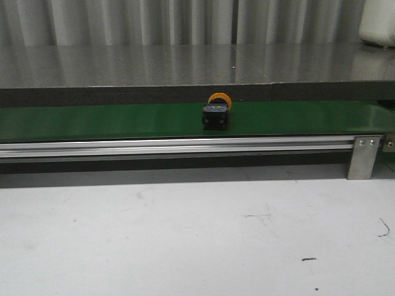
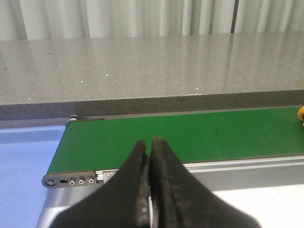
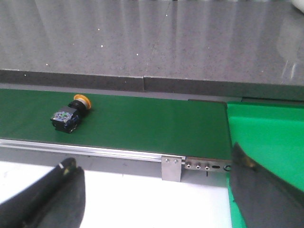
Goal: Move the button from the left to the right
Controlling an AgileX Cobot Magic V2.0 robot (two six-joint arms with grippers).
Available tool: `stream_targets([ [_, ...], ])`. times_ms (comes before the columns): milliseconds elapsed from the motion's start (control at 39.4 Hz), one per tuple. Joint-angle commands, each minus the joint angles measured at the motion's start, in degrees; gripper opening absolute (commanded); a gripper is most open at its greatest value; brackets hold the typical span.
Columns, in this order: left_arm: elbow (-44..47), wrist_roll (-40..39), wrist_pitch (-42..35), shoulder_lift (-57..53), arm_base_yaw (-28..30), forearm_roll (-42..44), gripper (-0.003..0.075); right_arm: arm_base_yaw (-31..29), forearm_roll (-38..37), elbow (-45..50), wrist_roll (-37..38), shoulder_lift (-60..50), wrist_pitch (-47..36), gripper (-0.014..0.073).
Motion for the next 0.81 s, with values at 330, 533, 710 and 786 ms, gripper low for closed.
stream_targets([
  [330,-1.48,-0.63,-4.51,0.62,-0.25,-0.91,-0.0021,0.1,0.37,-11.56,2.64,22.18,-9.09,0.0633],
  [533,-1.48,-0.63,-4.51,0.62,-0.25,-0.91,-0.0021,0.1,0.37,-19.55,2.64,31.2,-5.17,0.0633],
  [710,-1.48,-0.63,-4.51,0.62,-0.25,-0.91,-0.0021,0.1,1.12,-25.87,2.64,38.85,-1.26,0.0633],
  [786,-1.48,-0.63,-4.51,0.62,-0.25,-0.91,-0.0021,0.1,2.04,-27.96,2.64,42.23,-0.18,0.0633],
])
